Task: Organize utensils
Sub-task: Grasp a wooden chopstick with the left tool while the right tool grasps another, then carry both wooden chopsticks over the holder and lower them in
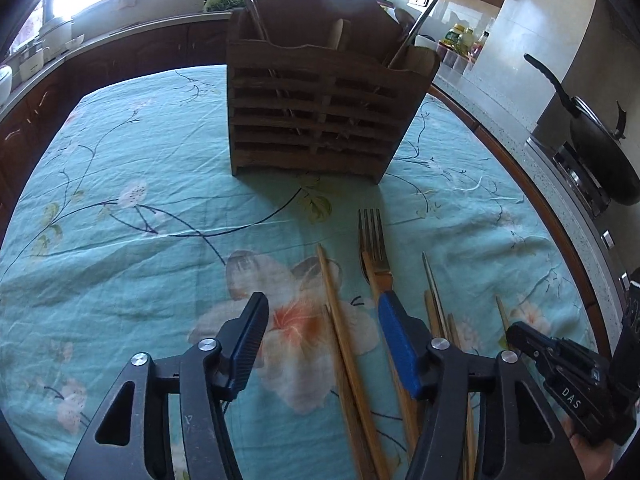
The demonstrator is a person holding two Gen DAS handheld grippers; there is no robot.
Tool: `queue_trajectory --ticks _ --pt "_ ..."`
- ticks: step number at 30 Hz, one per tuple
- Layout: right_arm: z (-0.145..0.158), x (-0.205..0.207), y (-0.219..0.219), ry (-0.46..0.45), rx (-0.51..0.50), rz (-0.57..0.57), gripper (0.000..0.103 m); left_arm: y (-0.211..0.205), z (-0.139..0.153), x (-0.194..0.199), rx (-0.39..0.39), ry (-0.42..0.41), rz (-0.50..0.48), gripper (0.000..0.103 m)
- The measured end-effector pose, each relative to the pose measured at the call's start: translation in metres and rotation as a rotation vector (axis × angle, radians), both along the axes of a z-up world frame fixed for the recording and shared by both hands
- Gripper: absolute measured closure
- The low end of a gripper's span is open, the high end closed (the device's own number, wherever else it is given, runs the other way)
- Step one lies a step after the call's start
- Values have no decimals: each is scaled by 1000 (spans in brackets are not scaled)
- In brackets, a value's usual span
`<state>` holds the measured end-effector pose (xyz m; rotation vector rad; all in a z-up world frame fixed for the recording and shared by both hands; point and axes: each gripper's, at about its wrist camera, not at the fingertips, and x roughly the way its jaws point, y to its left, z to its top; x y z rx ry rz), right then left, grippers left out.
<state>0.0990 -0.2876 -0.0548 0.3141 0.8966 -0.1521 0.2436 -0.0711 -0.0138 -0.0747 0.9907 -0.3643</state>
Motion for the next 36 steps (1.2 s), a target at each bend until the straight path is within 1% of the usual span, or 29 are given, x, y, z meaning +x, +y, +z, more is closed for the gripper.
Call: queue_trajectory --ticks 1,3,5,9,11,13,15,17,20,21,22,23,28,31,36 --pt "0 6 -1 2 2 5 98 -4 -3 8 8 12 -9 56" --pt "0 17 -2 6 14 13 97 -12 -11 21 24 40 -25 65" --pt "0 25 -4 14 23 26 93 -18 -19 32 38 66 -39 69" --pt "-1 34 -6 25 22 40 93 -29 -23 37 93 52 -61 70" --pt "-2 36 -7 29 24 43 93 -35 -25 36 113 44 -74 72" --pt "-2 38 -4 36 15 51 92 -42 -26 33 150 26 -92 79" --pt "-2 38 -2 35 -1 55 92 -50 -27 32 176 9 -111 91" --pt "-2 39 2 35 -33 65 92 -54 -29 33 161 6 -120 97" --pt "-1 43 7 40 -84 68 97 -54 -30 34 140 7 -115 99" --pt "-1 43 6 38 -79 67 97 -53 -30 32 127 10 -113 99" --pt "-1 43 5 34 -54 68 98 -50 -28 31 106 12 -110 100" --pt "0 42 3 28 -30 68 98 -42 -23 28 84 8 -106 100" --pt "25 29 4 -52 -2 65 98 -21 9 6 5 -67 -84 100" --pt "45 21 4 -112 10 66 98 -4 33 -12 -52 -113 -76 100" --pt "86 6 10 -217 -4 70 98 35 71 -45 -143 -184 -53 100"
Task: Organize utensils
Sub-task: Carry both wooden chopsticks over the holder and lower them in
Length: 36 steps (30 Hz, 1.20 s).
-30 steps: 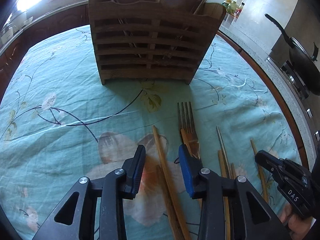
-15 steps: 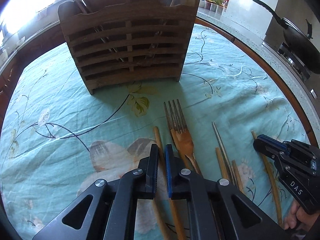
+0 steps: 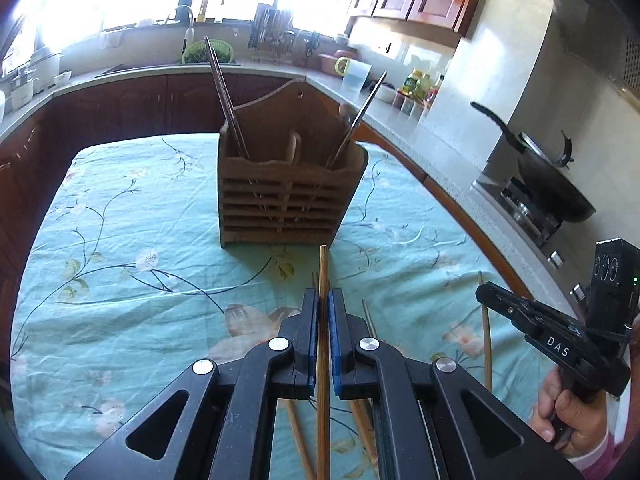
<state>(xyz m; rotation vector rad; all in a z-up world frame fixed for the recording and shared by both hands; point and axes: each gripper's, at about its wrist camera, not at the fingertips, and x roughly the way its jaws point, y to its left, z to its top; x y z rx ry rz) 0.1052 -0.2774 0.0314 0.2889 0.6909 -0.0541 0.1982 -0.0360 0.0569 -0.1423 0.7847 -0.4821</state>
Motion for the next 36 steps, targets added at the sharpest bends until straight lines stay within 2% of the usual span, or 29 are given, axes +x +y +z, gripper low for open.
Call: queue_trajectory --ticks 7,13,27,36 --pt "56 -18 10 -152 -29 7 98 45 35 -40 -88 -61 15 100" --pt "84 -22 17 -233 -44 18 98 67 52 -61 -126 -111 11 100" --pt "95 -9 25 -271 -44 36 98 79 61 -62 -156 -171 49 100" --pt "98 3 22 -286 -32 31 98 84 68 -49 -180 -217 86 100"
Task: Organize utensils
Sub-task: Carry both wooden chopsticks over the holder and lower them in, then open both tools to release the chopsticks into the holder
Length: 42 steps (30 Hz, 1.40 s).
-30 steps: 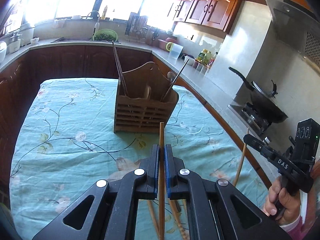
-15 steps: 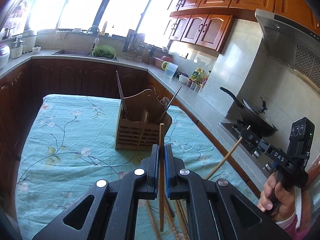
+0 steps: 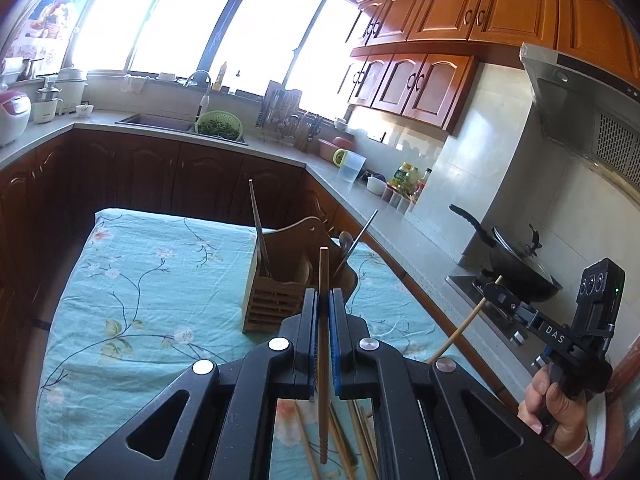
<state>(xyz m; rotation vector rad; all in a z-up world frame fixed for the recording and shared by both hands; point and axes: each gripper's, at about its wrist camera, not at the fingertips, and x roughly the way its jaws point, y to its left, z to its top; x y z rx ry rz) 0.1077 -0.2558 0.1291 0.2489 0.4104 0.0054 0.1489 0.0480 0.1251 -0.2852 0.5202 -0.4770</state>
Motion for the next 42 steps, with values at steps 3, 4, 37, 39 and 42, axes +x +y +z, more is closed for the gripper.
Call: queue_trajectory --ticks 3,4,37,39,42 --pt "4 6 -3 -16 12 -6 98 1 3 10 1 -22 17 100" --pt "6 10 -4 -24 15 -9 98 1 5 13 3 -31 23 100" --pt "-23 167 -28 -23 23 -64 98 -66 -68 178 0 -87 264 99" --pt "-28 167 -25 -19 16 -66 98 -68 -71 186 12 -64 245 99" --pt "-26 167 -27 -12 27 -69 98 -71 -72 190 34 -54 222 99"
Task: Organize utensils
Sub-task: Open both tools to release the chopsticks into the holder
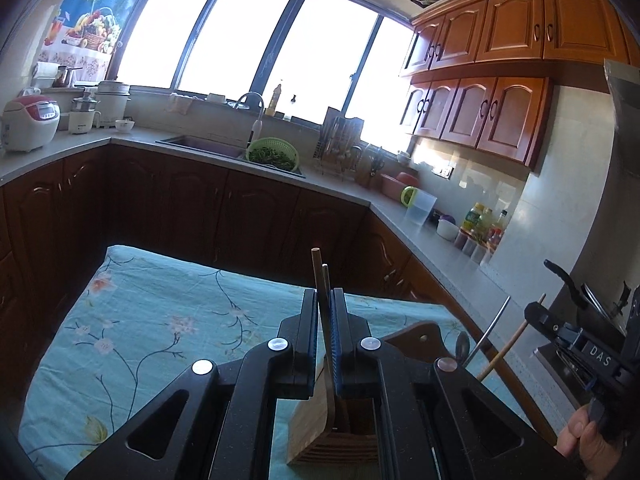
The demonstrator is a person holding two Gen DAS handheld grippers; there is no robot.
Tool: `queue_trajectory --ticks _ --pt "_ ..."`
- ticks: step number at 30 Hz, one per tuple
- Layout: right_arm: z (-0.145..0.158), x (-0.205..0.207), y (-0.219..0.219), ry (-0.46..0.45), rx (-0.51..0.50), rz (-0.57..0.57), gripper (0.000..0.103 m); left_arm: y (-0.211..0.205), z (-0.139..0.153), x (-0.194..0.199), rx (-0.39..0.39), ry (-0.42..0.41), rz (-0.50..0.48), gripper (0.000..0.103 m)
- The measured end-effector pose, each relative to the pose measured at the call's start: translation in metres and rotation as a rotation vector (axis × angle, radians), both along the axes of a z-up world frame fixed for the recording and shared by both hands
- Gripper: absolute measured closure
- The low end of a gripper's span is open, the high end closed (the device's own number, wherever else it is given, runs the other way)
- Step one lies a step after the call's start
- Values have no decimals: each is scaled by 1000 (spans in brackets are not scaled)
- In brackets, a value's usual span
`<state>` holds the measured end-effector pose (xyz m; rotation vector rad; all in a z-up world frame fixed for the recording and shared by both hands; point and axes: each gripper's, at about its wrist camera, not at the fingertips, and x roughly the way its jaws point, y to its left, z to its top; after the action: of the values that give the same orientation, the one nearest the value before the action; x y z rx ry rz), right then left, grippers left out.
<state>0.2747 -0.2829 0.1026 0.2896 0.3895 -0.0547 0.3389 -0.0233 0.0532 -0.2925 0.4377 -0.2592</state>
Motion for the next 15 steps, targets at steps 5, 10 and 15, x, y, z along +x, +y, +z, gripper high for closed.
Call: queue_trajectory --ticks 5,10,15 --pt "2 2 -1 8 2 -3 98 9 14 7 8 3 0 99" --pt "2 4 -2 10 12 -10 98 20 14 -1 16 7 -4 99" --pt "3 3 -4 15 46 -7 85 25 16 -5 -15 28 -8 86"
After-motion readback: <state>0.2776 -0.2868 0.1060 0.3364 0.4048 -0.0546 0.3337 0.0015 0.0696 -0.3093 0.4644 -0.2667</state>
